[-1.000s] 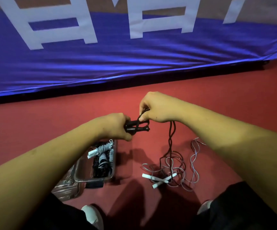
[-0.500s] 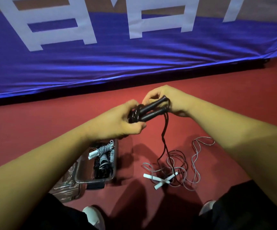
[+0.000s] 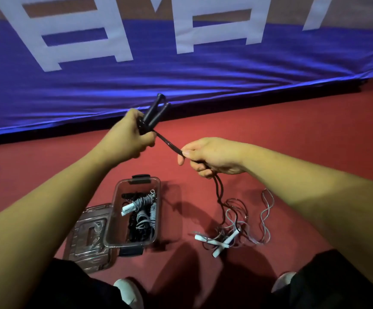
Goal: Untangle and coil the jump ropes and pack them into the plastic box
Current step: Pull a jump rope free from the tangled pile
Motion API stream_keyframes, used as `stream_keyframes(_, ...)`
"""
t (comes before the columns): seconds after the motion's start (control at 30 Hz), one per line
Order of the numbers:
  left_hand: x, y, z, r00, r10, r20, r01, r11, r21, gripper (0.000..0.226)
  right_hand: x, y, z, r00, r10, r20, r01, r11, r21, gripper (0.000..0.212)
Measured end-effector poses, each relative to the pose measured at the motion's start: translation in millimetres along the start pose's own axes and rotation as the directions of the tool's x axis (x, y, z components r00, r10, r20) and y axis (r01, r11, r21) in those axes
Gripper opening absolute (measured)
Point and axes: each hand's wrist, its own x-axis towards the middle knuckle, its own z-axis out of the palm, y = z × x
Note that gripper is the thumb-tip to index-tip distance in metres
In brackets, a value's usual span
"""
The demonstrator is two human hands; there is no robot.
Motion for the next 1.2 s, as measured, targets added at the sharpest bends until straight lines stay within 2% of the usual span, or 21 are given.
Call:
stream_keyframes(0.1,4,-6,-3,0.994,0.046,-0.096,-0.014,0.951,0.307,0.030,-5,-13,6,1.000,-0.006,-0.003,0.006,1.000,-0.011,0.030)
stream_keyframes(0.2,8,-8,3,0.994,0.072,-0.085,-0.028,0.900,0.436,0.032,-14,-32,14,0.995,-0.090,-0.044,0.084,0.988,-0.127,0.025)
stream_keyframes(0.23,8,-9,6,0.997,0.057,-0.045,-0.029,0.878,0.478,0.033,-16,-37,15,0.987,-0.141,-0.076,0.120,0.964,-0.237,0.024)
stream_keyframes(0.3,7,-11,11,0.998,-0.004,0.064,-0.032,0.835,0.549,0.036,-20,-42,16,0.960,-0.254,-0.116,0.162,0.846,-0.507,0.025)
stream_keyframes(0.33,5,-11,13,0.992,-0.030,0.121,-0.046,0.815,0.578,0.034,-19,-43,15,0.947,-0.295,-0.125,0.167,0.787,-0.593,0.024)
stream_keyframes(0.4,-1,-5,20,0.966,-0.061,0.251,-0.111,0.781,0.615,0.027,-20,-44,9,0.924,-0.343,-0.168,0.161,0.748,-0.644,0.018)
stream_keyframes(0.5,-11,5,31,0.899,-0.044,0.435,-0.250,0.765,0.594,0.021,-21,-40,-5,0.872,-0.430,-0.236,0.187,0.737,-0.650,0.013)
stream_keyframes(0.6,-23,14,38,0.824,0.008,0.567,-0.277,0.878,0.390,0.042,-20,-35,-19,0.843,-0.463,-0.272,0.215,0.755,-0.619,0.012)
stream_keyframes(0.67,-29,21,39,0.784,0.073,0.616,-0.314,0.903,0.293,0.036,-19,-31,-27,0.848,-0.449,-0.282,0.225,0.786,-0.575,0.010)
stream_keyframes(0.77,-35,30,37,0.754,0.141,0.642,-0.398,0.875,0.275,0.024,-17,-24,-35,0.859,-0.412,-0.303,0.235,0.845,-0.481,0.015)
stream_keyframes(0.83,-38,34,34,0.758,0.182,0.626,-0.376,0.907,0.192,0.018,-15,-18,-40,0.872,-0.382,-0.307,0.231,0.873,-0.430,0.016)
stream_keyframes(0.9,-41,36,32,0.794,0.226,0.565,-0.309,0.950,0.055,0.017,-13,-10,-44,0.895,-0.327,-0.303,0.198,0.900,-0.388,0.010)
stream_keyframes(1.03,-40,40,27,0.903,0.294,0.313,-0.268,0.956,-0.122,0.053,-5,8,-39,0.937,-0.209,-0.278,0.163,0.970,-0.180,0.018)
stream_keyframes(1.07,-36,39,26,0.914,0.319,0.250,-0.297,0.947,-0.123,0.058,-3,11,-34,0.952,-0.183,-0.247,0.149,0.977,-0.150,0.020)
stream_keyframes(1.13,-25,32,20,0.941,0.321,0.111,-0.325,0.945,0.026,0.050,2,12,-22,0.981,-0.125,-0.147,0.107,0.986,-0.125,0.025)
stream_keyframes(1.2,-13,23,11,0.974,0.226,-0.025,-0.218,0.959,0.180,0.036,3,11,-12,0.995,-0.068,-0.072,0.060,0.993,-0.104,0.026)
